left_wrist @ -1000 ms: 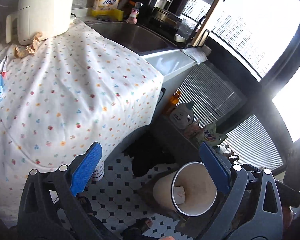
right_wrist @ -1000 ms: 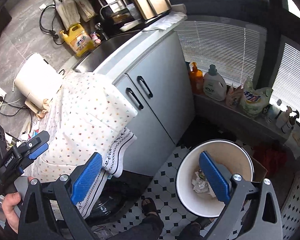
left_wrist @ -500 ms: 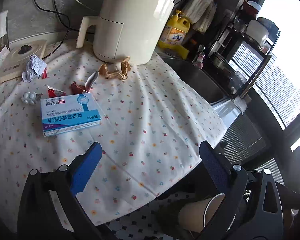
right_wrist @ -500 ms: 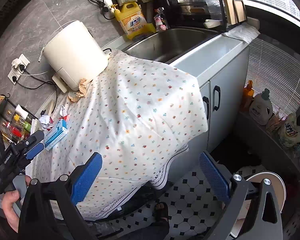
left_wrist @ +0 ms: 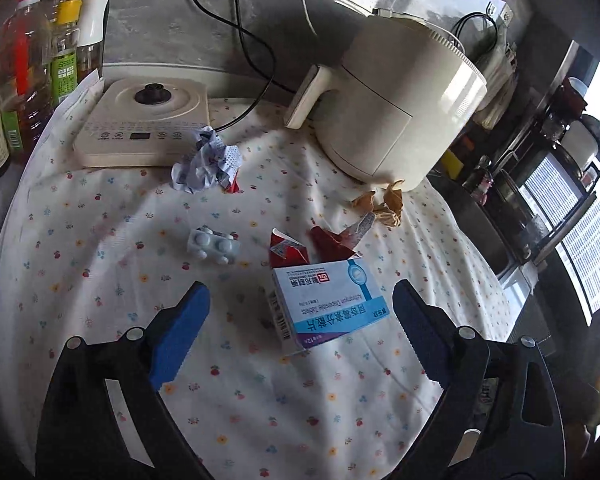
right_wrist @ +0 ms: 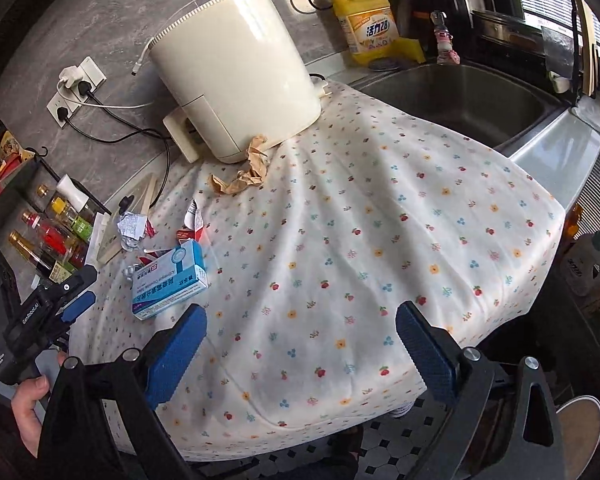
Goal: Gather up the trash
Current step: 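Move both grippers back to the counter toward the remaining trash, then grasp the white pill blister with the left gripper while the right grasps the red torn carton flap, then carry both items over the white bin and open both grippers to drop them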
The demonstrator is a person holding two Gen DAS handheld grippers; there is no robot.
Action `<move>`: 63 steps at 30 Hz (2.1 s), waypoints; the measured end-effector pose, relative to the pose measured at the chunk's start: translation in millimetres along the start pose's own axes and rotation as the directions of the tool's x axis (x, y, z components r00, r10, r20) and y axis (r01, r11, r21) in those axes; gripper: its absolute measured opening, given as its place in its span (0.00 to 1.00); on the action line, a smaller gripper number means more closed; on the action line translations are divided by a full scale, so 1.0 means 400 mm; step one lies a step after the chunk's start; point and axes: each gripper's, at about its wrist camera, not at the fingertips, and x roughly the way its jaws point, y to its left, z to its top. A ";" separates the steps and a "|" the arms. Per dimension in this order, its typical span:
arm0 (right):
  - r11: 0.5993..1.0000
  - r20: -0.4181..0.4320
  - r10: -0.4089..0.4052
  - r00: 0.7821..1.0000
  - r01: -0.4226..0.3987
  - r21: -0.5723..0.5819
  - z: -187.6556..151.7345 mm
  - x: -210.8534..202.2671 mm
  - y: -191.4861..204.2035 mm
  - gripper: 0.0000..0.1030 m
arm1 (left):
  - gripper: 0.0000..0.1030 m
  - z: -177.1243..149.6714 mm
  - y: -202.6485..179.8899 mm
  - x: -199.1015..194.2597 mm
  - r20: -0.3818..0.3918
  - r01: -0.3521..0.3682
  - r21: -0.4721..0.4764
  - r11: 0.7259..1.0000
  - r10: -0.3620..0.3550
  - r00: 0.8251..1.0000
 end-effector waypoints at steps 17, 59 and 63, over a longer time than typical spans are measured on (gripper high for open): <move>0.996 -0.082 0.067 0.994 -0.072 -0.056 0.097 0.230 0.201 0.72 | 0.53 0.064 0.141 0.180 -0.140 -0.038 0.014 0.999 0.039 0.989; 0.978 -0.012 -0.133 0.991 0.133 0.159 -0.017 -0.114 -0.258 0.09 | 0.43 -0.078 -0.305 0.098 -0.157 0.201 0.183 0.962 -0.173 0.972; 0.957 0.008 -0.188 0.982 0.181 0.228 -0.075 -0.209 -0.356 0.09 | 0.43 -0.132 -0.435 0.120 -0.214 0.273 0.242 0.931 -0.223 0.951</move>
